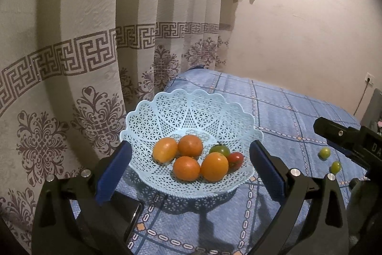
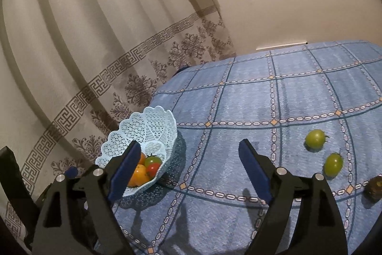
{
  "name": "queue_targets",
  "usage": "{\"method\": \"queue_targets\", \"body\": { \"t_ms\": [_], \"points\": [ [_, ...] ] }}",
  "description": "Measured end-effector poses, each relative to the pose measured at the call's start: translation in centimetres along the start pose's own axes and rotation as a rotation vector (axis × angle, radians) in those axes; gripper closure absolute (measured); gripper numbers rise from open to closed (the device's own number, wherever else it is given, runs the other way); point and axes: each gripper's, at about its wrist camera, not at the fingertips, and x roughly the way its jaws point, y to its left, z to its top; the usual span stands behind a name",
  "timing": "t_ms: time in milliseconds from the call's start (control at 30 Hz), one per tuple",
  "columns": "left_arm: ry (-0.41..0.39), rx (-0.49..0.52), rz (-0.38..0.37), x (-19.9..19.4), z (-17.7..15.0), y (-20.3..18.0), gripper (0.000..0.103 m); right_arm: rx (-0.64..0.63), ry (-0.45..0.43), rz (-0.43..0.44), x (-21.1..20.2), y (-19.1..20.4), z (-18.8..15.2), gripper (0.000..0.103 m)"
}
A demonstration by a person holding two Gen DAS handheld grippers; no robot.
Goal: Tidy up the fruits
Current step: 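Withdraw both open tools from the basket toward the remaining fruit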
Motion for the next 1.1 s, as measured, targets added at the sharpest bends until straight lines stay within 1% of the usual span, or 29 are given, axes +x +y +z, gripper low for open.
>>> {"method": "queue_targets", "body": {
  "t_ms": [567, 933, 1100],
  "points": [
    [-0.023, 0.061, -0.013, -1.4, -0.2, -2.1, 0.003, 0.009, -0.019, -0.034, -1.8, -1.8, -0.6, 0.019],
    [-0.041, 0.133, -0.013, -2.0, -0.4, -4.7, 0.003, 0.027, -0.026, -0.063, -2.8, -3.9, -0.9, 0.019],
    [-0.037, 0.161, -0.029, -2.1, -0.5, -5.9, 0.003, 0.032, -0.029, -0.078, -3.5, -4.9, -1.0, 0.019]
  ]
}}
